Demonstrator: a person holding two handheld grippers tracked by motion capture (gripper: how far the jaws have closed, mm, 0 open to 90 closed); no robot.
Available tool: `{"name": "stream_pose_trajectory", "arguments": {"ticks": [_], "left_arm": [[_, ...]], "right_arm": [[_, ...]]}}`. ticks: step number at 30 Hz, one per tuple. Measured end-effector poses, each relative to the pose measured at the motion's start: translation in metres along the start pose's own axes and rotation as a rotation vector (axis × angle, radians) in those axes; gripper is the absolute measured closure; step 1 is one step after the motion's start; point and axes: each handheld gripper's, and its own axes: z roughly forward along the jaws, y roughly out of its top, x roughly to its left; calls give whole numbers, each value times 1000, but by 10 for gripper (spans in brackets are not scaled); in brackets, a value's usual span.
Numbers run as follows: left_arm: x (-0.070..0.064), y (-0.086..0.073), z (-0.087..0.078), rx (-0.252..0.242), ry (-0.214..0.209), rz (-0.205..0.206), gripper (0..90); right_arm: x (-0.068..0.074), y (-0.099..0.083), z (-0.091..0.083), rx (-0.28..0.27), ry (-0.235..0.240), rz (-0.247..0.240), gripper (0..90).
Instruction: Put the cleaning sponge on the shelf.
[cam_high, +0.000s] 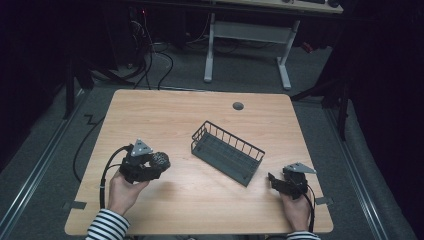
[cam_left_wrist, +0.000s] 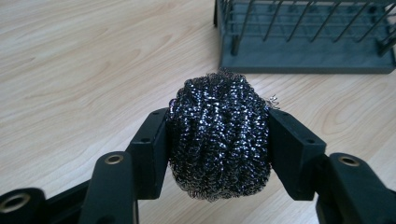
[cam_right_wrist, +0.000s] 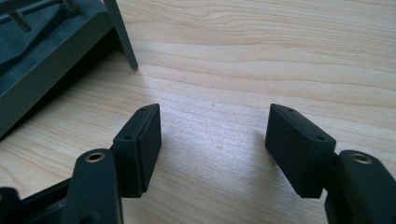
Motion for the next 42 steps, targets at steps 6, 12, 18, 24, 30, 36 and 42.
{"name": "stream_pose_trajectory", "arguments": {"ticks": [6, 12, 18, 24, 30, 36, 42], "left_arm": [[-3, 16, -1, -7, -39, 12, 439], [-7, 32, -1, -19, -81, 28, 439], [-10, 47, 0, -38, -105, 34, 439], [-15, 60, 1, -47, -147, 41, 439], [-19, 75, 4, -47, -172, 55, 440], [-25, 93, 7, -45, -180, 89, 440], [-30, 110, 15, -46, -195, 110, 440]], "right_arm": [[0, 0, 0, 1, 0, 2, 362], [0, 0, 0, 1, 0, 1, 363], [0, 0, 0, 2, -2, -2, 363], [0, 0, 0, 2, -1, 0, 363], [0, 0, 0, 2, -1, -1, 363], [0, 0, 0, 2, -2, -1, 363], [0, 0, 0, 2, -1, 0, 363]]}}
